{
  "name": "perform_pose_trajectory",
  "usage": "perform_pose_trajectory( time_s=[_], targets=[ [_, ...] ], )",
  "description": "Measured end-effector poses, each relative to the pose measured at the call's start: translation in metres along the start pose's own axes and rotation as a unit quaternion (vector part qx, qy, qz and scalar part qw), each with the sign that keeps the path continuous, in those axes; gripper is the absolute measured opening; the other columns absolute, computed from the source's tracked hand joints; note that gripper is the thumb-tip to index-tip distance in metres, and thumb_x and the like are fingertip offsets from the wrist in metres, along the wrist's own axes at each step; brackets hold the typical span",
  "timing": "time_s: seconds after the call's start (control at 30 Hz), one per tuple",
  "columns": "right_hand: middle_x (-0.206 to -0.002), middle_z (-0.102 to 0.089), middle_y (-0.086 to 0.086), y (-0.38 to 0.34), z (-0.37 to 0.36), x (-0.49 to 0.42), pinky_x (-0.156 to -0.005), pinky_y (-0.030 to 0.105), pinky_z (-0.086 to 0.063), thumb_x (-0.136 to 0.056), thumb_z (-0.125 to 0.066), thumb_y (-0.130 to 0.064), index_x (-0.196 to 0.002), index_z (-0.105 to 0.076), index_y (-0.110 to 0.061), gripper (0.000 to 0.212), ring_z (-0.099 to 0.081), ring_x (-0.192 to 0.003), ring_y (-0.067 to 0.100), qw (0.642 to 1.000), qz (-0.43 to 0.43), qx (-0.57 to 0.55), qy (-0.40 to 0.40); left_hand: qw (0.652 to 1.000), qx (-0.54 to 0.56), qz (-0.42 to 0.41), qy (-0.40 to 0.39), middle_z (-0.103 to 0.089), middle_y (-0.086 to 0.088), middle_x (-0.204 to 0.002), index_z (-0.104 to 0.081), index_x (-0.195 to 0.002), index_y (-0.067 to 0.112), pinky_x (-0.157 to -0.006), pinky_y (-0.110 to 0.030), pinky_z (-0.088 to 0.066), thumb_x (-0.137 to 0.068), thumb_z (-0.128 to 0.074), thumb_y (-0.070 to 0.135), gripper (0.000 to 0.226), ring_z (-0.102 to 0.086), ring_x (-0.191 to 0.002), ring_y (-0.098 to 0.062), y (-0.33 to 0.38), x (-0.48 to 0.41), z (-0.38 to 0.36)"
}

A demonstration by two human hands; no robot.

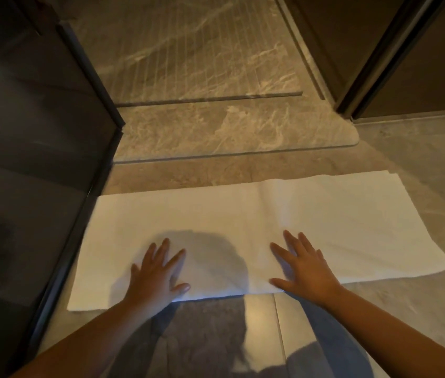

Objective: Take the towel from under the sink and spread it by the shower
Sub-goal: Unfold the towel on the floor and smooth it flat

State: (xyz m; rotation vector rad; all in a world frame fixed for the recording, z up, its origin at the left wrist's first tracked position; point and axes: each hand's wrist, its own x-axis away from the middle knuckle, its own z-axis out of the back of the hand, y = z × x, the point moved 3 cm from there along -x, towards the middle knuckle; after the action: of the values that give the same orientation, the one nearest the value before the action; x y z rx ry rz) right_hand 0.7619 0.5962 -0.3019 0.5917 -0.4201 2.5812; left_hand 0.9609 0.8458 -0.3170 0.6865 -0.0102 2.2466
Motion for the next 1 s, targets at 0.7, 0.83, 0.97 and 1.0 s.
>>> perform_pose_trajectory(
  time_s=[0.7,0.83,0.97,1.0],
  targets=[
    [-0.155,0.019,-0.004,-0.022,0.023,-0.054,-0.104,0.069,-0.02,-0.078,-0.053,-0.062,-0.142,0.003,-0.035,0.089,0.02,-0.139,0.035,0.999,-0.002,-0.018,-0.047,0.998,-0.027,0.008,-0.054,0.041,0.01,-0.136,0.03,-0.125,0.042,-0.105,-0.067,-0.013,-0.082,-0.045,0.063,0.089,0.028,-0.135,-0.023,-0.031,-0.035,0.028],
    [-0.155,0.019,-0.006,-0.014,0.024,-0.057,-0.104,0.07,-0.019,-0.078,-0.053,-0.063,-0.142,0.004,-0.037,0.089,0.02,-0.139,0.032,0.999,-0.006,-0.026,-0.039,0.998,-0.026,-0.003,-0.053,0.04,0.009,-0.137,0.028,-0.127,0.043,-0.104,-0.068,-0.013,-0.082,-0.045,0.062,0.088,0.028,-0.135,-0.023,-0.028,-0.043,0.03],
    [-0.154,0.021,-0.006,0.003,0.027,-0.054,-0.103,0.071,-0.018,-0.078,-0.053,-0.063,-0.141,0.006,-0.038,0.09,0.02,-0.14,0.029,0.998,-0.024,-0.035,-0.039,0.997,-0.038,-0.011,-0.059,0.036,0.004,-0.145,0.02,-0.136,0.043,-0.104,-0.068,-0.012,-0.084,-0.042,0.062,0.084,0.028,-0.135,-0.025,-0.016,-0.049,0.03],
    [-0.154,0.022,-0.006,0.007,0.027,-0.052,-0.103,0.071,-0.018,-0.078,-0.052,-0.064,-0.141,0.008,-0.038,0.091,0.021,-0.139,0.03,0.998,-0.028,-0.033,-0.039,0.997,-0.045,-0.01,-0.06,0.034,0.003,-0.147,0.02,-0.136,0.042,-0.104,-0.068,-0.012,-0.084,-0.042,0.061,0.083,0.028,-0.135,-0.026,-0.011,-0.05,0.029]
  ],
)
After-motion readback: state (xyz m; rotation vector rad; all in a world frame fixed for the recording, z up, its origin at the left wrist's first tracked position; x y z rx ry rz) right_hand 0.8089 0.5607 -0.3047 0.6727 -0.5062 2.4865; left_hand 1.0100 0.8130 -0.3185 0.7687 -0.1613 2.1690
